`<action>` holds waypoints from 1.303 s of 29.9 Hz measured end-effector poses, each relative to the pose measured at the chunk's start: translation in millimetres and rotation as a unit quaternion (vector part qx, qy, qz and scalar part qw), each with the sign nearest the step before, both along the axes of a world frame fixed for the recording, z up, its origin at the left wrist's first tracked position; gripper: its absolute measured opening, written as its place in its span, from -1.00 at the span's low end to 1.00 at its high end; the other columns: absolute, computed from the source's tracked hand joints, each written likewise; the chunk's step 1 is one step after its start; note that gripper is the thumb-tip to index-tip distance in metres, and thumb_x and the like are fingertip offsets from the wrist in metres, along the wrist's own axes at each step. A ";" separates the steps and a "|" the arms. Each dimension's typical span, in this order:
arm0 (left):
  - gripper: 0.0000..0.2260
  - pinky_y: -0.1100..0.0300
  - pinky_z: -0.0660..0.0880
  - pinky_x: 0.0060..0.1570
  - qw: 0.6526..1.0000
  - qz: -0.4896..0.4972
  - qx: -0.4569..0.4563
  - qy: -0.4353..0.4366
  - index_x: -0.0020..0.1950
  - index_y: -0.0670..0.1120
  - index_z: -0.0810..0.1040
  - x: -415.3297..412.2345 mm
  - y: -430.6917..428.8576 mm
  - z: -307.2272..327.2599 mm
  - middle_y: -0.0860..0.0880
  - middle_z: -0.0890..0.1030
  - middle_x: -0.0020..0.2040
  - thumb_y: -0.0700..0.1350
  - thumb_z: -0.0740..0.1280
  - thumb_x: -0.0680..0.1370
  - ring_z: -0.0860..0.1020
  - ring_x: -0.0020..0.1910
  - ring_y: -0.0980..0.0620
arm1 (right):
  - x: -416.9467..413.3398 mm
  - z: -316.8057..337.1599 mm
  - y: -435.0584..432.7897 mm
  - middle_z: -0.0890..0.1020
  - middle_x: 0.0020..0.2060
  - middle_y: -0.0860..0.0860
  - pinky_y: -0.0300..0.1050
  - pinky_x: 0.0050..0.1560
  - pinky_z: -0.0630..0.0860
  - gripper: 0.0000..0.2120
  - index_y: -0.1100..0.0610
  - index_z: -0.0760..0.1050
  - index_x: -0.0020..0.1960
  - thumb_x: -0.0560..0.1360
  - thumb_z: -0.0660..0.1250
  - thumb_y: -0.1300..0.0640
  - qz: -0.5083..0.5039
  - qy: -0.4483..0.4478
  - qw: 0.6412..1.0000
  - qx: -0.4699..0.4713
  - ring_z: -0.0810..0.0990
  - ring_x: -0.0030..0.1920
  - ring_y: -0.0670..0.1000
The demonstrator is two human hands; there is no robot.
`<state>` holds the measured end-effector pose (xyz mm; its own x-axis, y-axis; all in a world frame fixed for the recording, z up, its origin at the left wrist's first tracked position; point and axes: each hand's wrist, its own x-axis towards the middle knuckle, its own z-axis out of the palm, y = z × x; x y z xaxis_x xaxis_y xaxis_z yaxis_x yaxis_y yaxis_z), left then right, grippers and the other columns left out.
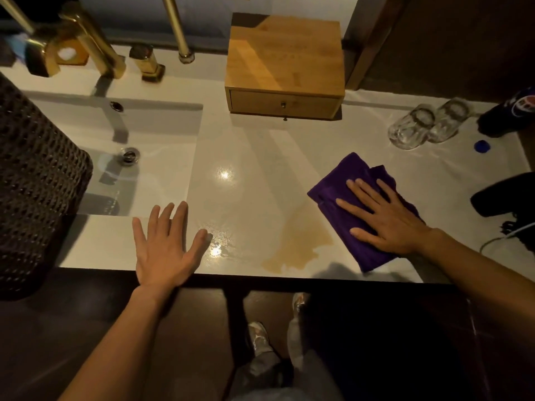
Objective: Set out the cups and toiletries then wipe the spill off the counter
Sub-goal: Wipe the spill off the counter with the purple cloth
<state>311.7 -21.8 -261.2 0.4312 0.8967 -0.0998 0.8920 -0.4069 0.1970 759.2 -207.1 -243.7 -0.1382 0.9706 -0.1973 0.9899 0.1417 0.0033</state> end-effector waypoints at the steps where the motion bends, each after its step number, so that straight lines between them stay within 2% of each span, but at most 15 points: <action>1: -0.27 -0.28 -0.10 0.59 1.000 0.003 0.003 0.000 0.64 0.04 0.13 0.0 -0.2 -1.1 -0.08 0.26 0.62 0.44 -0.13 0.59 0.06 0.65 -0.10 | 3.9 -3.9 7.5 -0.10 0.65 0.09 0.38 0.54 -0.01 -0.30 -0.12 -0.03 0.65 0.60 0.03 -0.34 0.003 0.003 1.000 0.013 -0.10 0.64 0.14; 4: -0.29 -0.28 -0.09 0.59 1.000 0.003 0.006 0.007 0.64 0.06 0.12 0.2 -0.4 -3.5 -0.06 0.25 0.62 0.43 -0.10 0.60 0.06 0.65 -0.09 | 16.7 -8.9 27.4 -0.11 0.65 0.09 0.35 0.55 -0.05 -0.20 -0.11 -0.02 0.65 0.54 0.07 -0.44 0.039 -0.011 0.999 0.012 -0.10 0.64 0.14; 8: -0.27 -0.27 -0.09 0.59 1.000 0.003 0.008 0.011 0.64 0.06 0.13 -0.1 1.1 -3.6 -0.06 0.26 0.62 0.44 -0.16 0.59 0.07 0.65 -0.09 | 11.2 -11.6 25.1 -0.10 0.65 0.09 0.32 0.57 -0.13 -0.21 -0.04 -0.05 0.66 0.56 0.02 -0.41 0.049 -0.008 0.999 0.005 -0.10 0.64 0.13; 11: -0.27 -0.28 -0.08 0.58 1.000 0.001 0.009 0.016 0.63 0.06 0.14 0.4 0.6 -3.5 -0.07 0.28 0.61 0.44 -0.16 0.59 0.09 0.64 -0.11 | -14.2 -15.0 5.0 -0.07 0.65 0.12 0.34 0.56 -0.18 -0.22 -0.03 -0.06 0.66 0.57 -0.04 -0.40 -0.030 0.021 0.999 0.023 -0.08 0.64 0.16; 13: -0.28 -0.29 -0.07 0.57 1.000 0.000 0.011 0.016 0.63 0.06 0.14 -0.2 0.4 -4.0 -0.07 0.28 0.60 0.43 -0.14 0.59 0.09 0.64 -0.11 | -39.2 -18.8 -7.2 -0.12 0.65 0.14 0.27 0.57 -0.22 -0.24 -0.11 -0.14 0.65 0.57 -0.09 -0.41 -0.123 0.034 0.992 0.015 -0.14 0.64 0.15; 15: -0.29 -0.29 -0.07 0.56 1.000 0.001 0.011 0.017 0.63 0.06 0.14 -0.9 1.2 -4.9 -0.07 0.29 0.60 0.43 -0.14 0.60 0.10 0.64 -0.11 | -70.5 -23.4 -14.9 -0.15 0.64 0.14 0.20 0.57 -0.27 -0.26 -0.20 -0.23 0.63 0.55 -0.09 -0.42 -0.231 0.028 0.972 0.002 -0.20 0.63 0.13; 16: -0.29 -0.29 -0.07 0.56 1.000 0.001 0.011 0.019 0.63 0.07 0.14 -1.0 1.0 -5.5 -0.07 0.29 0.60 0.43 -0.14 0.60 0.10 0.64 -0.11 | -88.1 -25.7 -16.9 -0.11 0.64 0.16 0.19 0.58 -0.25 -0.26 -0.20 -0.20 0.63 0.55 -0.08 -0.41 -0.281 0.028 0.959 0.009 -0.16 0.63 0.16; 19: -0.30 -0.29 -0.08 0.56 1.000 0.001 0.013 0.019 0.63 0.07 0.13 -1.2 1.2 -6.3 -0.07 0.30 0.59 0.43 -0.12 0.60 0.10 0.63 -0.12 | -144.7 -29.4 -10.0 0.10 0.60 0.29 0.31 0.57 -0.05 -0.31 -0.04 0.09 0.64 0.60 0.00 -0.33 -0.397 0.034 0.914 0.080 0.09 0.60 0.28; 22: -0.29 -0.29 -0.11 0.56 1.000 0.001 0.010 0.013 0.63 0.07 0.13 -1.1 1.5 -5.0 -0.08 0.29 0.60 0.43 -0.11 0.60 0.10 0.64 -0.12 | -185.9 -28.7 12.4 0.17 0.57 0.32 0.36 0.54 0.00 -0.33 0.01 0.18 0.62 0.61 0.10 -0.29 -0.484 0.044 0.864 0.127 0.15 0.58 0.31; 25: -0.29 -0.29 -0.11 0.56 1.000 0.003 0.005 0.012 0.64 0.07 0.12 0.0 0.6 -2.0 -0.08 0.28 0.61 0.44 -0.13 0.60 0.08 0.64 -0.12 | -196.2 -24.3 37.9 0.04 0.61 0.29 0.36 0.54 -0.11 -0.29 -0.04 0.07 0.65 0.59 0.02 -0.33 -0.543 0.064 0.831 0.100 0.00 0.61 0.28; 28: -0.28 -0.29 -0.10 0.57 1.000 0.002 0.000 0.017 0.64 0.07 0.11 0.6 0.5 0.3 -0.07 0.26 0.62 0.44 -0.16 0.59 0.06 0.65 -0.11 | -188.4 -23.6 61.5 -0.11 0.62 0.26 0.34 0.54 -0.21 -0.24 -0.10 -0.12 0.65 0.54 -0.14 -0.39 -0.564 0.065 0.822 0.047 -0.15 0.62 0.24; 31: -0.27 -0.29 -0.11 0.58 1.000 0.005 -0.004 0.010 0.65 0.07 0.12 0.0 0.7 1.1 -0.07 0.25 0.62 0.44 -0.15 0.59 0.06 0.65 -0.11 | -173.9 -20.2 91.0 -0.08 0.62 0.28 0.36 0.54 -0.21 -0.26 -0.08 -0.13 0.66 0.59 -0.09 -0.37 -0.539 0.071 0.837 0.066 -0.14 0.62 0.27; 33: -0.27 -0.29 -0.09 0.58 1.000 0.006 -0.005 0.001 0.64 0.07 0.14 0.3 0.7 1.3 -0.07 0.27 0.62 0.44 -0.13 0.59 0.07 0.65 -0.11 | -157.0 -16.8 113.4 -0.07 0.62 0.27 0.36 0.54 -0.22 -0.27 -0.07 -0.13 0.66 0.60 -0.08 -0.37 -0.495 0.072 0.864 0.064 -0.12 0.62 0.28; 37: -0.28 -0.29 -0.09 0.58 1.000 0.006 -0.006 0.008 0.65 0.08 0.13 -0.9 1.8 -0.9 -0.05 0.27 0.62 0.45 -0.11 0.59 0.06 0.65 -0.09 | -112.8 -11.2 170.0 -0.15 0.64 0.19 0.34 0.54 -0.26 -0.31 -0.15 -0.22 0.64 0.61 -0.10 -0.35 -0.291 0.066 0.954 -0.008 -0.19 0.62 0.24; 39: -0.29 -0.28 -0.12 0.59 1.000 0.009 -0.009 0.006 0.65 0.10 0.12 -1.0 2.2 -2.1 -0.04 0.26 0.62 0.45 -0.09 0.59 0.04 0.66 -0.08 | -103.3 -10.5 192.5 -0.18 0.64 0.16 0.34 0.54 -0.25 -0.32 -0.17 -0.24 0.63 0.60 -0.11 -0.34 -0.202 0.050 0.978 -0.033 -0.21 0.62 0.23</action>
